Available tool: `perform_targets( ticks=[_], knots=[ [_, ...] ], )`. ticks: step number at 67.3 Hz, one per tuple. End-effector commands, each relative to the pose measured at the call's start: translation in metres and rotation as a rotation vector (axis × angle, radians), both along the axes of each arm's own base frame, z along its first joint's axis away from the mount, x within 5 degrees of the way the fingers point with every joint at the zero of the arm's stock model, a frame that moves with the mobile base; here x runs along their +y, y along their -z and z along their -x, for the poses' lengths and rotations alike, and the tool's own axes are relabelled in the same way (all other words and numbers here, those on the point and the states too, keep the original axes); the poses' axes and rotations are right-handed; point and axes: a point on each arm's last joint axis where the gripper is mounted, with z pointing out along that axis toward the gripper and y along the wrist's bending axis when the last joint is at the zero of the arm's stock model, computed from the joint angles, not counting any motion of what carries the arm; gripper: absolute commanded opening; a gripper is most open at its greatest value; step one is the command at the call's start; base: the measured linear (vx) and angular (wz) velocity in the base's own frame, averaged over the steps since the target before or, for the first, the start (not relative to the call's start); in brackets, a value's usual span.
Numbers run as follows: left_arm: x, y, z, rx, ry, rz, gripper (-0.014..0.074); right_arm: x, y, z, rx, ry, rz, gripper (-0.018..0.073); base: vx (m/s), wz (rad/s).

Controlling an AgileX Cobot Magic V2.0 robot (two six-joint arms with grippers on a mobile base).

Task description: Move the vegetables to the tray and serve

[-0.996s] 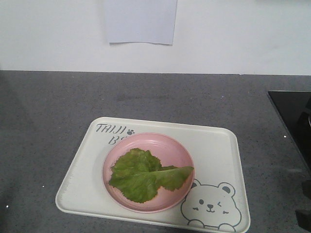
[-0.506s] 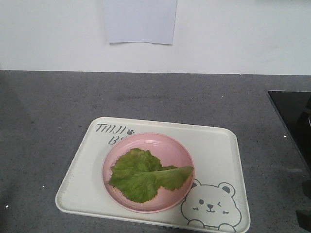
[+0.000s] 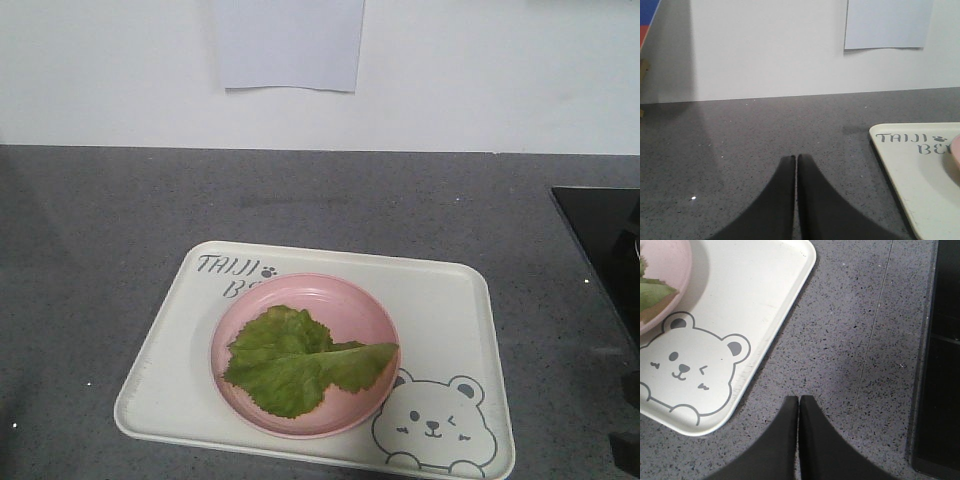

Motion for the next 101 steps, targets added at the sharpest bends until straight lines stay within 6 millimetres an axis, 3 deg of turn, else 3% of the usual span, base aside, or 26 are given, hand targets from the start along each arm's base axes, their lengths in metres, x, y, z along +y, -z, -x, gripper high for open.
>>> perform_targets(
  ticks=[1,78,93,101],
  knots=[
    [0.0,0.001,0.0,-0.07,0.002,0.001,-0.0007,0.0,-0.011,-0.004,-0.077,0.0,-0.009,-0.0008,0.0,0.0],
    [0.0,0.001,0.0,-0.068,0.002,0.001,-0.0006,0.0,-0.011,-0.004,-0.079,-0.002,-0.005,-0.0008,0.0,0.0],
    [0.0,0.001,0.0,-0.067,0.002,0.001,-0.0006,-0.003,-0.023,0.004,-0.307,0.009,-0.022,-0.0008,0.0,0.0],
    [0.0,0.001,0.0,-0.067,0.002,0.001,-0.0006,-0.006,-0.011,0.017,-0.481,0.029,-0.048,-0.0008,0.0,0.0]
  ],
)
